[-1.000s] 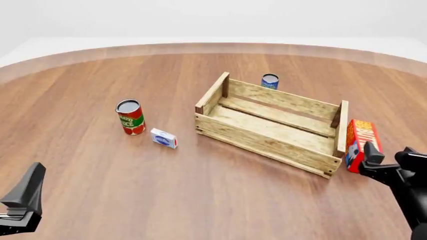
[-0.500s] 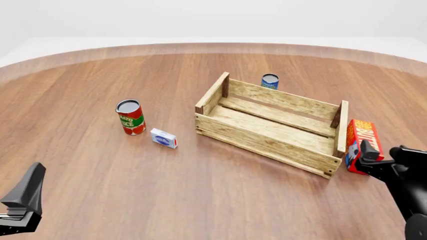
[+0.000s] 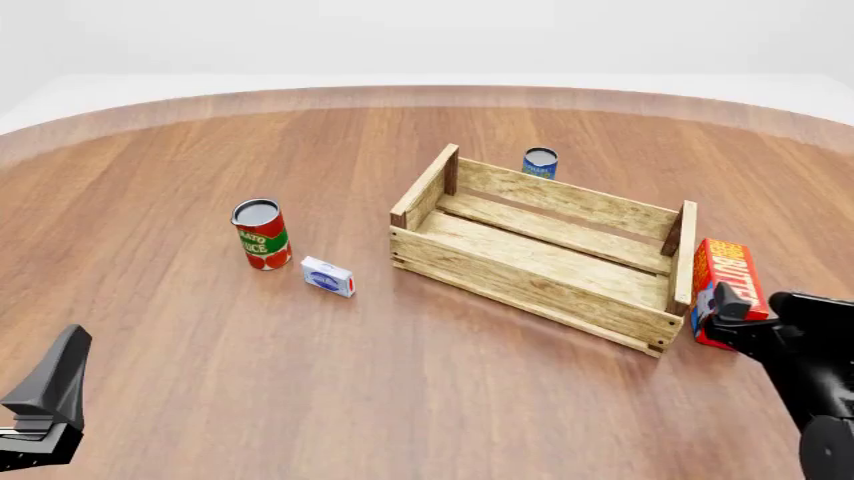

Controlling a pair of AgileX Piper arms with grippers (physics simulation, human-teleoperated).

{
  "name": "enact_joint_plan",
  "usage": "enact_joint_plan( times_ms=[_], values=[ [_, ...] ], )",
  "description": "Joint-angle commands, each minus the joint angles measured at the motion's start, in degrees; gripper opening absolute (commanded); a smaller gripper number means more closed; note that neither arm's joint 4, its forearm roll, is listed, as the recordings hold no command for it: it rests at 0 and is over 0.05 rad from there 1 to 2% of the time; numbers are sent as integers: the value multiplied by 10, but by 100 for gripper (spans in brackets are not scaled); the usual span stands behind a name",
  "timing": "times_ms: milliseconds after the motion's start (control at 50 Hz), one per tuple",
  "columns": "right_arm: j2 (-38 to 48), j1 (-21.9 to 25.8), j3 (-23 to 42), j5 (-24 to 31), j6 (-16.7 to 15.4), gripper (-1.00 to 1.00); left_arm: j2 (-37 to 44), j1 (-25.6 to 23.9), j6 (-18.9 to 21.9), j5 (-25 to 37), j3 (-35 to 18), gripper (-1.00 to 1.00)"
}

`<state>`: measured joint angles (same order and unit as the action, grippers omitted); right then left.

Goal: Pick up the butter and put it in the tray.

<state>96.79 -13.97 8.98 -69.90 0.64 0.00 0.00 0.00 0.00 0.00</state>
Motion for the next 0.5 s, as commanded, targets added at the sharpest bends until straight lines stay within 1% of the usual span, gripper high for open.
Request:
enact_joint_plan(
  times_ms=[20,500],
  values=[
    [28,-2,14,0,7,100,0,0,0,0,0,100],
    [67,2,32,0,14,100,0,0,0,0,0,100]
  ],
)
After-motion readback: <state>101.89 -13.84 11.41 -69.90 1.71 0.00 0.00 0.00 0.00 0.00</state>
